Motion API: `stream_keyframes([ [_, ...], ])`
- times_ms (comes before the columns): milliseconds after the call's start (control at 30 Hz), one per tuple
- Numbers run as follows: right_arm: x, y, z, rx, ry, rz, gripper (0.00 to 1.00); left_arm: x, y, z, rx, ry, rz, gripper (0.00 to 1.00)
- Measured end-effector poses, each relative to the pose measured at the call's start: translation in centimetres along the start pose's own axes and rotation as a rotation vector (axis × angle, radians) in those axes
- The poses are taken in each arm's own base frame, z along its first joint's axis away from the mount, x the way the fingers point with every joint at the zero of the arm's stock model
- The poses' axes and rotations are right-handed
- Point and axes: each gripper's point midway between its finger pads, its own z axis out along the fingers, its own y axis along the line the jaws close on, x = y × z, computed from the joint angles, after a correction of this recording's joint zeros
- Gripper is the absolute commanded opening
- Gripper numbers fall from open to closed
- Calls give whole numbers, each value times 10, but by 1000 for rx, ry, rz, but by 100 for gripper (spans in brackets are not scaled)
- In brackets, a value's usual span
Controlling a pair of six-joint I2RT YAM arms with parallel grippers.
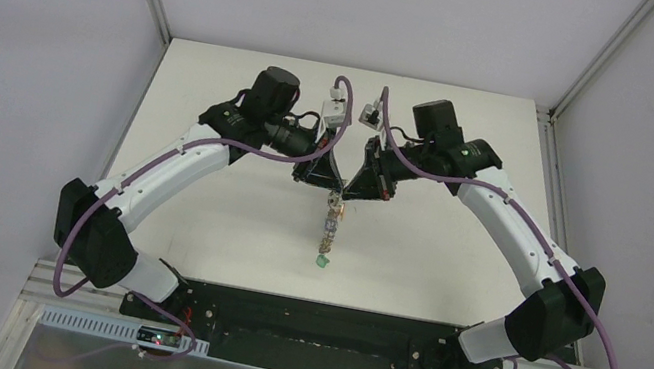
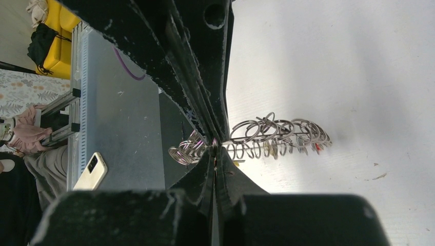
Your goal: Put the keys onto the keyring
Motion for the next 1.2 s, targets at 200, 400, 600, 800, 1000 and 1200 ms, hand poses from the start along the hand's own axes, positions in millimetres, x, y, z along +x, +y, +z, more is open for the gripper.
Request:
stream_keyframes([
  [200,1,-1,0,5,2,-1,0,0,0,0,1,4,-6,0],
  [400,-1,-2,0,7,-2,-4,25,-1,0,0,1,4,-16,0],
  [600,-12,-3,-17,17,-63,-10,40,-4,-3,0,11,-7,-45,0],
  [800,-28,3,-42,25,-156,-42,41,-25,-11,-1,53,-84,-58,0],
  [1000,-29,14,-42,-29,-171,-46,39,-45,-19,-1,95,-164,-72,0],
  [1200,-22,15,-38,-59,-164,-18,34,-56,-23,0,125,-212,-81,0],
])
